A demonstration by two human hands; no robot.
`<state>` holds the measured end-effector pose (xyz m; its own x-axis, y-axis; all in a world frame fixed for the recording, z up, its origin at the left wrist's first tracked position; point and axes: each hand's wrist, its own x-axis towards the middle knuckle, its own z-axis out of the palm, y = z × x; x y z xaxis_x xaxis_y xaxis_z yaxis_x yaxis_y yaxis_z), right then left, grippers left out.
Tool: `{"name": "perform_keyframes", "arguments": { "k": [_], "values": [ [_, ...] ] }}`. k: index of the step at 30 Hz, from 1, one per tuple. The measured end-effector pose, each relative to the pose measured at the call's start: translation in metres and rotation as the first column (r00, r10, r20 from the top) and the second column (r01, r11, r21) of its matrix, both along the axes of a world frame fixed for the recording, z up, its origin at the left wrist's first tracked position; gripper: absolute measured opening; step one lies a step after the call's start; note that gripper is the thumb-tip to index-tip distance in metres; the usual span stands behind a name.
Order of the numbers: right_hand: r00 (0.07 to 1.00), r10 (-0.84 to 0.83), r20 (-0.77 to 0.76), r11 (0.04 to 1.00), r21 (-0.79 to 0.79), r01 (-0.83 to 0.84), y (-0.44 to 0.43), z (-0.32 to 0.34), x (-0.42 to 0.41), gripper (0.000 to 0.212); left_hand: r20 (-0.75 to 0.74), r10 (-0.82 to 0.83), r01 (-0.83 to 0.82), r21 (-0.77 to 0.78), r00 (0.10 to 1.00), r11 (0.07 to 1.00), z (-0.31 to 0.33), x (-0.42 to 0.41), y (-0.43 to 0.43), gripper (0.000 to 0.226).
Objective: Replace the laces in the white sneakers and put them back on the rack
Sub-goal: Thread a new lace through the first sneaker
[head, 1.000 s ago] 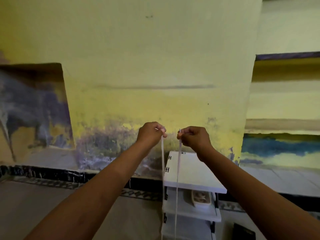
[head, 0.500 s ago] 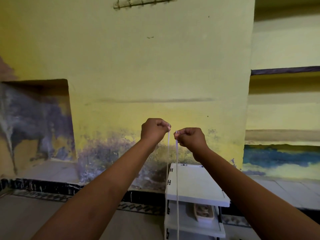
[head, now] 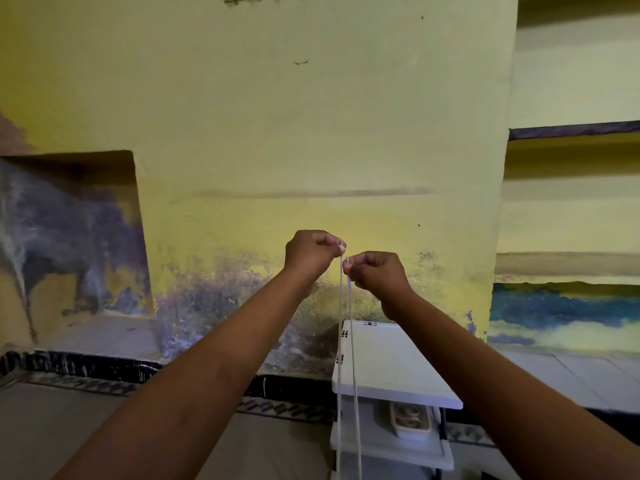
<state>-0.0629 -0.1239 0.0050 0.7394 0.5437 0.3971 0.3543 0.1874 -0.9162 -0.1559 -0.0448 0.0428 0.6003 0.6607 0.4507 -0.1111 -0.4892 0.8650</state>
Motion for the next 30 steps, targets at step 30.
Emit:
{"name": "perform_keyframes", "arguments": {
  "k": [30],
  "values": [
    [0.999, 0.025, -0.030, 0.584, -0.811, -0.039, -0.054, -0.293, 0.010, 0.020, -0.715, -0.203, 0.259, -0.031, 0.669, 0.965, -0.315, -0.015, 0.028, 0.009]
  ]
}}
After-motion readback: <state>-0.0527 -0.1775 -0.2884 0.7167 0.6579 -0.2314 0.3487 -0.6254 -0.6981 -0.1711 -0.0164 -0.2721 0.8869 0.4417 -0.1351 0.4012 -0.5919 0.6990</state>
